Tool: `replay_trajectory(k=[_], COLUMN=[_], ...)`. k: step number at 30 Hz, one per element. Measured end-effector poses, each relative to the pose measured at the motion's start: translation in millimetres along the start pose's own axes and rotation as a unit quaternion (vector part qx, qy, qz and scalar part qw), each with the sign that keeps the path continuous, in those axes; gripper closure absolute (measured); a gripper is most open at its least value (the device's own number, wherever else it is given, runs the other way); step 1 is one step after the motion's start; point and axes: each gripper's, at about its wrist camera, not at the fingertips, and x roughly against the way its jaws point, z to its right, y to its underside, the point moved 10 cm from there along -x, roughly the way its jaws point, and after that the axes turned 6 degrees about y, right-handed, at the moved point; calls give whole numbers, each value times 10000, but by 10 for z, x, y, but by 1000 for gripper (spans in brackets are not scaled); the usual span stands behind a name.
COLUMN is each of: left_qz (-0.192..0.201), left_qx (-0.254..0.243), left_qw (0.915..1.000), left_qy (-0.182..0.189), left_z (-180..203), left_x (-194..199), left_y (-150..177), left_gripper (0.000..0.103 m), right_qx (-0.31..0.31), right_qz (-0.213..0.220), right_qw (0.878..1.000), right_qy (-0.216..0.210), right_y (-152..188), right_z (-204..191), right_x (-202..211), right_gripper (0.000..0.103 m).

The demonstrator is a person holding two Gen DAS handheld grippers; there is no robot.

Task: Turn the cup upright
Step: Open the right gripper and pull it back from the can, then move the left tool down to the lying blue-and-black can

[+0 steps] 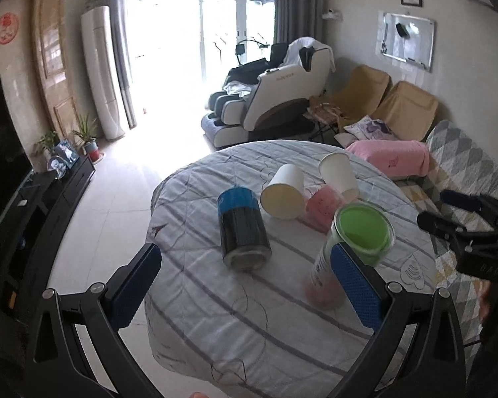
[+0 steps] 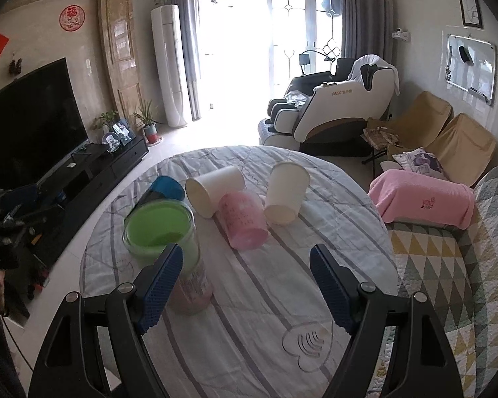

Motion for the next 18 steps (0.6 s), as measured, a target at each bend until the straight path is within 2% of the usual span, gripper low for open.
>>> replay_trajectory(k=[3,6,8,12,16,18], left_qz=[-26,-217,-608,-1240,-1980,-2145], left_qx=[-52,-53,-52,-43,120,178], left_qw=[9999,9990,9969,9907,9780,9751], left_qy=[137,397,487,563,645,526], left_z=[-2,-7,-37,-104,-209,-263], left_x=[-113,-296,-518,-932,-1341,-1471], left_y=[-160,-323,-367,-354,-211,-163], left_gripper=[0,0,0,0,0,0], right_qx=[22,151,345,634,729,743], right_qz=[55,-12,-174,-683,-1253,-1525], right_qw=[10000,9999,9992,9956,9893,9855], right_qy=[60,51,-29,68,141,97], right_y=[-236,-525,-694,-825,-818,-770], right_z=[-29,-113,-227,-325,-331,-341], right_x=[-9,-77,-202,-550,-926,-1083], right_gripper=[23,23,23,22,22,22])
